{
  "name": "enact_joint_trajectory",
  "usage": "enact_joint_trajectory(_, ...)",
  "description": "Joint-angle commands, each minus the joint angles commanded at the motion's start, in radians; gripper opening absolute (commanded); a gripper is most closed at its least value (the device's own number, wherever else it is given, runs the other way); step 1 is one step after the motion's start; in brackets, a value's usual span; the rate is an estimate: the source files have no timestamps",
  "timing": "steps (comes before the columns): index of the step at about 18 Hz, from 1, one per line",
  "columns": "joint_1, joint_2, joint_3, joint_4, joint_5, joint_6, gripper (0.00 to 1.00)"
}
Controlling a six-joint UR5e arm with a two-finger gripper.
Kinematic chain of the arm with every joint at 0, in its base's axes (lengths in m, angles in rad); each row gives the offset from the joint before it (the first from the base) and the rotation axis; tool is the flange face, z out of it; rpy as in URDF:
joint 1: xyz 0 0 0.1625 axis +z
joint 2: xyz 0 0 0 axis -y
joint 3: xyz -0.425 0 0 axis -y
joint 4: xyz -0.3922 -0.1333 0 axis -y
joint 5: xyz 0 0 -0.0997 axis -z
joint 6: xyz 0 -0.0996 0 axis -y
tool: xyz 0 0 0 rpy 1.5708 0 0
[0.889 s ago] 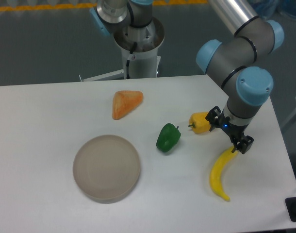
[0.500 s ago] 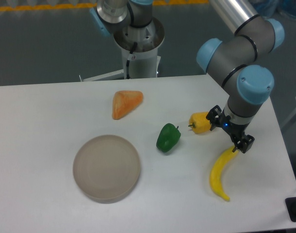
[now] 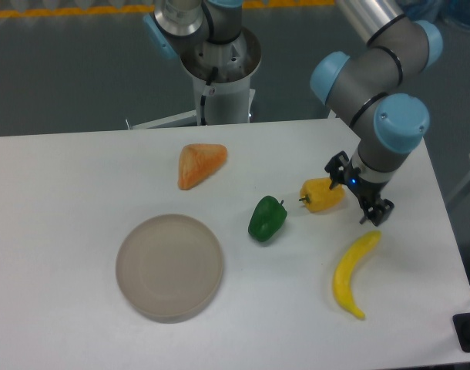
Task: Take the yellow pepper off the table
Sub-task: 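Move the gripper over the yellow pepper and open it, then lower the gripper around the yellow pepper and close on it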
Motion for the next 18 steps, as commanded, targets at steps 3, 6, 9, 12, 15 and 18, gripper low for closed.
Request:
enact_joint_trajectory(3, -0.009, -0.001, -0.026, 0.0, 0.0, 0.0, 1.0)
enact_joint_trajectory(6, -0.009, -0.001, -0.069, 0.027, -0.005, -0.009, 1.0)
enact_joint_trajectory(9, -0.015, -0.004, -0.112, 0.109, -0.005, -0.023, 1.0)
enact_joint_trajectory(12, -0.017, -0.006, -0.129, 0.13, -0.003, -0.023, 0.63)
enact_joint_trajectory(15, -0.017, -0.008, -0.129, 0.13, -0.003, -0.026, 0.29)
enact_joint_trajectory(18, -0.015, -0.009, -0.106, 0.129, 0.005, -0.025, 0.27)
